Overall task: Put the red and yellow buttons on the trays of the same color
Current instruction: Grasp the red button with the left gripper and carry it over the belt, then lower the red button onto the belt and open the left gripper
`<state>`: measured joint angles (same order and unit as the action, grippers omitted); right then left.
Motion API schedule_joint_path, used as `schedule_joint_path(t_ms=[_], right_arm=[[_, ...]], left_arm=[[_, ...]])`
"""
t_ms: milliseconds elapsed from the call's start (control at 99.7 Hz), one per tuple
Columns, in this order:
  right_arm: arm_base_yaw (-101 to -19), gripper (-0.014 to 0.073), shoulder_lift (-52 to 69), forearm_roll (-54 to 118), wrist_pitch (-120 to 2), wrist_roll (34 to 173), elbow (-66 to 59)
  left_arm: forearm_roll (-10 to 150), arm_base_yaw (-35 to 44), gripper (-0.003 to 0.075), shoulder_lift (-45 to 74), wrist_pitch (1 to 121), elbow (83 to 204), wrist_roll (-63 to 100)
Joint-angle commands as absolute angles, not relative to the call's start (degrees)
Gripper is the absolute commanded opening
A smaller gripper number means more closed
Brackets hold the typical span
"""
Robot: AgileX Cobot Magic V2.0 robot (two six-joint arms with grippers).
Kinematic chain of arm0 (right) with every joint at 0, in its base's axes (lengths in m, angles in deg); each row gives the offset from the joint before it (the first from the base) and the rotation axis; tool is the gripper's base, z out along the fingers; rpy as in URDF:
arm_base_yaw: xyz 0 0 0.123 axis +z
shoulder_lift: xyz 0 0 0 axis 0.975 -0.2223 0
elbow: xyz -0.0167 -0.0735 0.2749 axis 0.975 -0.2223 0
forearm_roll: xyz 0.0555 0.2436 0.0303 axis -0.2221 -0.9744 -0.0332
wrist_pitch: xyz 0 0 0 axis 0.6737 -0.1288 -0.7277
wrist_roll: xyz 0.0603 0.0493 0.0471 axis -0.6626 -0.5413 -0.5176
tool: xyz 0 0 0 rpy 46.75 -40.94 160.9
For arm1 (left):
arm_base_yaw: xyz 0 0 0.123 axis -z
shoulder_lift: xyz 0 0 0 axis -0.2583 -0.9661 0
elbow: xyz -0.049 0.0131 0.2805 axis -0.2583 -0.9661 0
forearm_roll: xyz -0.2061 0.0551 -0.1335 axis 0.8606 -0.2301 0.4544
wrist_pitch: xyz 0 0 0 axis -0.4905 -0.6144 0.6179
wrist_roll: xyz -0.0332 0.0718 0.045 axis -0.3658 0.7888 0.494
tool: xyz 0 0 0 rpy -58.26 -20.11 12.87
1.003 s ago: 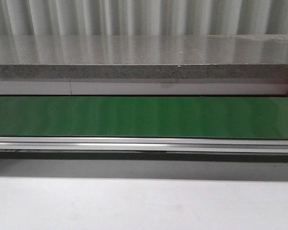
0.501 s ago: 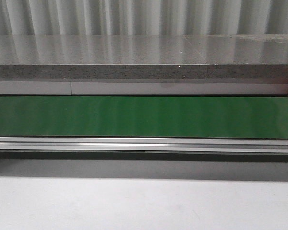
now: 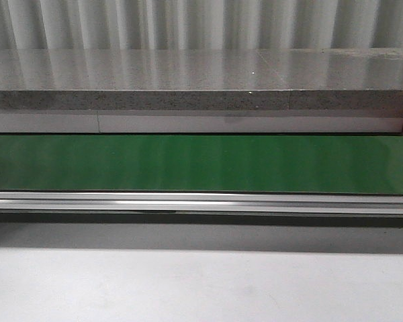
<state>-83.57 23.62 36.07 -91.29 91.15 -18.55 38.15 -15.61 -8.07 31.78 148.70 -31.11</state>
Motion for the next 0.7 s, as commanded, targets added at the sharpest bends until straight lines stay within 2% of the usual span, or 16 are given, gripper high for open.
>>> schedule_joint_path(t_ms=[0,401,471,562,612,692], right_arm=[[-83.58,-0.0065,24.02,35.97,-88.17,91.62,-17.14],[-83.58,-0.0065,24.02,35.97,-88.17,91.62,-17.14],[-83.58,-0.0065,24.02,35.97,-88.17,91.62,-17.14],[-83.58,-0.0065,24.02,35.97,-88.17,91.62,-17.14],[-83.58,-0.0065,24.02,35.97,-88.17,91.62,-17.14],[-83.58,-0.0065,24.02,35.97,-88.17,91.62,-17.14]], left_arm=[[36.56,-13.69,-0.0019,-9.13,32.31,151.48,-30.92],[35.78,-12.78,-0.0015,-15.85,31.42,152.98,-30.92],[35.78,-12.78,0.0017,-15.85,31.53,152.98,-30.92],[35.78,-12.78,0.0144,-15.85,31.53,152.98,-30.92],[35.78,-12.78,0.0246,-15.85,31.53,152.98,-30.92],[35.87,-12.78,0.0453,-15.85,31.53,152.98,-30.92]])
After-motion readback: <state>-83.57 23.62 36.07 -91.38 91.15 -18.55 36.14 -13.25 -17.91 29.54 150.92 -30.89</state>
